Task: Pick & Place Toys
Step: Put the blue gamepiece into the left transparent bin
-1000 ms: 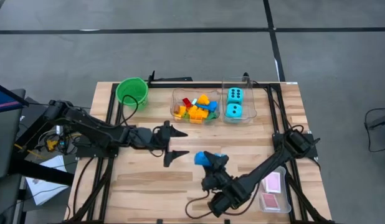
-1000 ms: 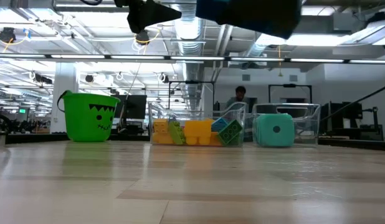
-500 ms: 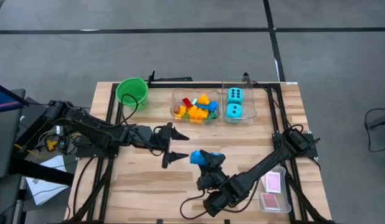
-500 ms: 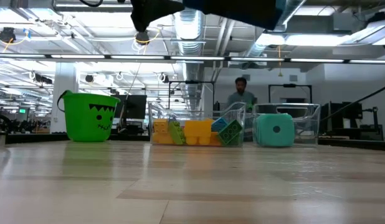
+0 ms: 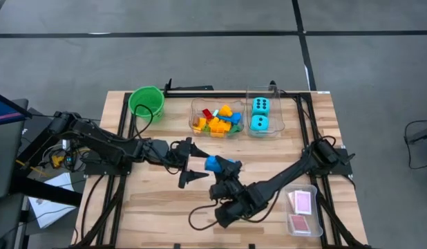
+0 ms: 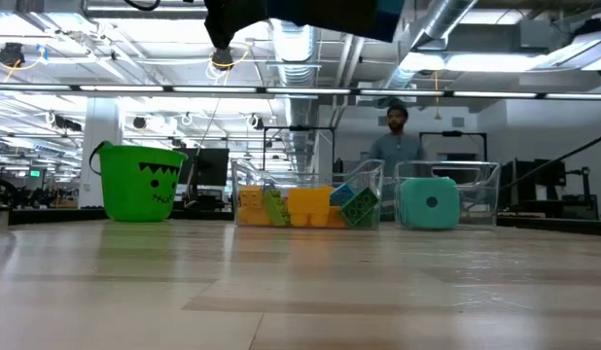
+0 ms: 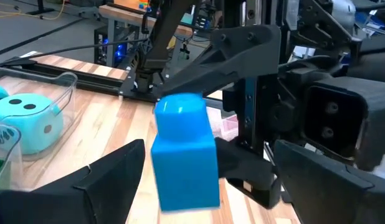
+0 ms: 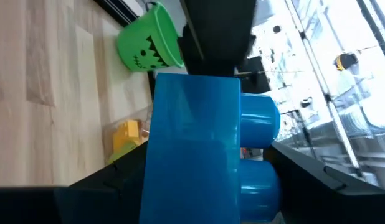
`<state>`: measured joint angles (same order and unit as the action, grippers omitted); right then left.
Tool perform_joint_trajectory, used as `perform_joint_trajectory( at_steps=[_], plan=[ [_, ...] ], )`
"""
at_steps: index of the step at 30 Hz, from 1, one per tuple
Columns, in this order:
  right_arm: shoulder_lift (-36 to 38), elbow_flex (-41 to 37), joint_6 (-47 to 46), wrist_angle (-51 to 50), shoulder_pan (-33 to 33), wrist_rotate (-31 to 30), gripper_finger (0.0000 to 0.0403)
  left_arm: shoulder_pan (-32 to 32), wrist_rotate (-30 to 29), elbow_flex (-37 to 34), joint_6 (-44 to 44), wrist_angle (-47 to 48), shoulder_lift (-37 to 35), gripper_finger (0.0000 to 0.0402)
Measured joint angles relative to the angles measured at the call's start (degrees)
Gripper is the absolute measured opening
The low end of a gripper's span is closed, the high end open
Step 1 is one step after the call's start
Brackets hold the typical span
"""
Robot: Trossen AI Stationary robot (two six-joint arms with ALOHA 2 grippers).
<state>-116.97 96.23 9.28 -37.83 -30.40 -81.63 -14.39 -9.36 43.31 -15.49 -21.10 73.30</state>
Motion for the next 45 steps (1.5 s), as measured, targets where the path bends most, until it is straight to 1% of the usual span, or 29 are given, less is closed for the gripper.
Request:
perform_joint_trajectory(
  at_steps=[2,8,11,14,16,18,21,24,25,29,36,38,43,45],
  plan=[
    [0.00,0.00,2.94,3.39,0.68,1.08,0.0257,0.02,0.01,0.00,0.02,0.01,0.00,0.0351],
    [0.00,0.02,13.33,13.73,1.42,1.20,0.0257,0.04,-0.01,0.00,0.08,0.01,0.00,0.0351],
    [0.02,0.02,15.20,15.61,1.24,1.23,0.0257,0.24,-1.37,0.00,0.14,0.02,0.00,0.0350],
    [0.02,0.02,15.20,15.64,1.23,1.76,0.0257,0.26,-2.87,0.00,0.17,0.02,0.00,0.0334],
    [0.02,0.02,15.19,15.91,1.30,2.32,0.0257,0.26,-2.92,0.00,0.17,0.02,0.00,0.0311],
    [0.02,0.02,15.19,16.05,1.34,2.32,0.0257,0.28,-2.96,0.00,0.10,0.02,0.00,0.0280],
    [0.02,0.02,15.17,16.08,1.32,2.32,0.0257,0.28,-2.94,0.00,-0.13,0.04,0.00,0.0217],
    [0.02,0.02,15.16,16.01,1.31,2.30,0.0257,0.28,-2.91,0.00,-1.57,-0.06,-0.02,0.0140],
    [0.02,0.02,15.08,15.97,1.29,2.11,0.0257,0.28,-2.58,0.00,-1.83,-0.04,-0.04,0.0123],
    [0.02,0.02,14.15,15.81,1.27,2.41,0.0262,0.28,-1.63,0.00,-1.79,0.04,-0.04,0.0126],
    [0.02,0.02,13.35,18.02,0.50,5.70,0.0308,0.44,-0.89,-0.04,-0.37,0.88,-0.04,0.0126],
    [0.03,0.02,13.22,18.49,0.19,6.38,0.0317,0.46,-1.61,-0.04,-0.42,1.02,-0.02,0.0126],
    [0.09,0.02,12.98,18.55,-1.39,6.75,0.0332,1.06,-3.31,-0.04,-0.67,3.55,-0.02,0.0126],
    [0.36,0.02,13.12,18.35,-2.18,5.25,0.0337,1.75,-3.35,-0.04,-1.01,5.08,-0.02,0.0126]
  ],
)
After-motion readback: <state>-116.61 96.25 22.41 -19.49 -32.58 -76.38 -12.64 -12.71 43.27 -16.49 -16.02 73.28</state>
